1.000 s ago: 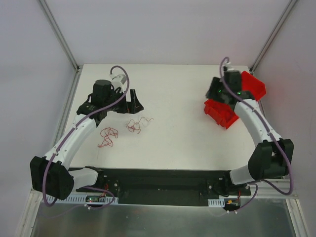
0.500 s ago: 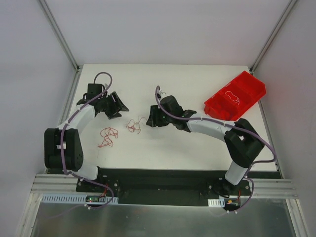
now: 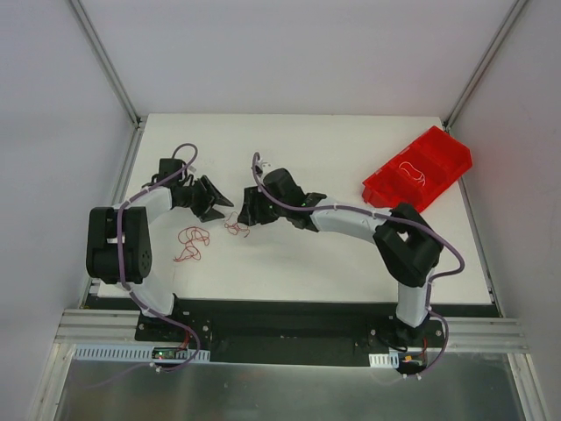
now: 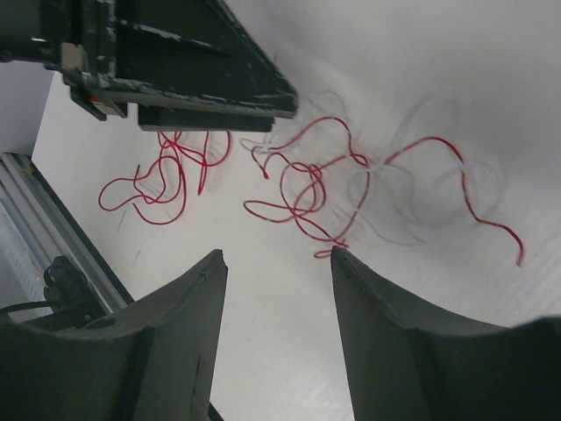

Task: Untangle the cables

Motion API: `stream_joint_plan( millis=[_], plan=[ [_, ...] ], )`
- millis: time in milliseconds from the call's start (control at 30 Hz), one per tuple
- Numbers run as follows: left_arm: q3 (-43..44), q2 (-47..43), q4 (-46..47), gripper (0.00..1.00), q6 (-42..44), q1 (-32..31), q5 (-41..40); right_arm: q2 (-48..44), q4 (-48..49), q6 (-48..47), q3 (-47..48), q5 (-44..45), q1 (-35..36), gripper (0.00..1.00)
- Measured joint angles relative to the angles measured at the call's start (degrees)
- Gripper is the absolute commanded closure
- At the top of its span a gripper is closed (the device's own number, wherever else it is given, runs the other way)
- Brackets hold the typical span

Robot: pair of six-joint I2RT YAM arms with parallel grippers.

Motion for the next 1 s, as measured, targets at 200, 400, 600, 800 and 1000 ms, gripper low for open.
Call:
stream_joint_plan(
  millis=[200,400,600,800,1000],
  plan=[
    [-0.8,2.6,3.7,0.63,-1.4,-0.6,4.2,5.7,0.7,-2.6,5.1,-1.3,2.5,0.45],
    [-1.4,2.9,5.7,0.66,-2.4,-0.7,6.5,8.4,-1.0,-7.8,7.5,1.1,5.0,0.47],
    [-1.6,3.0,6.8,0.66,-3.1,-0.7,7.3,10.6,-4.5,-14.8,11.3,7.7,7.0,0.48],
    [-1.7,3.1,7.5,0.65,-3.8,-0.7,8.2,10.8,-6.8,-20.0,12.8,13.4,8.2,0.55],
    [-1.7,3.3,7.6,0.63,-3.9,-0.7,8.4,12.0,-7.6,-22.9,14.7,13.6,8.5,0.54]
  ],
)
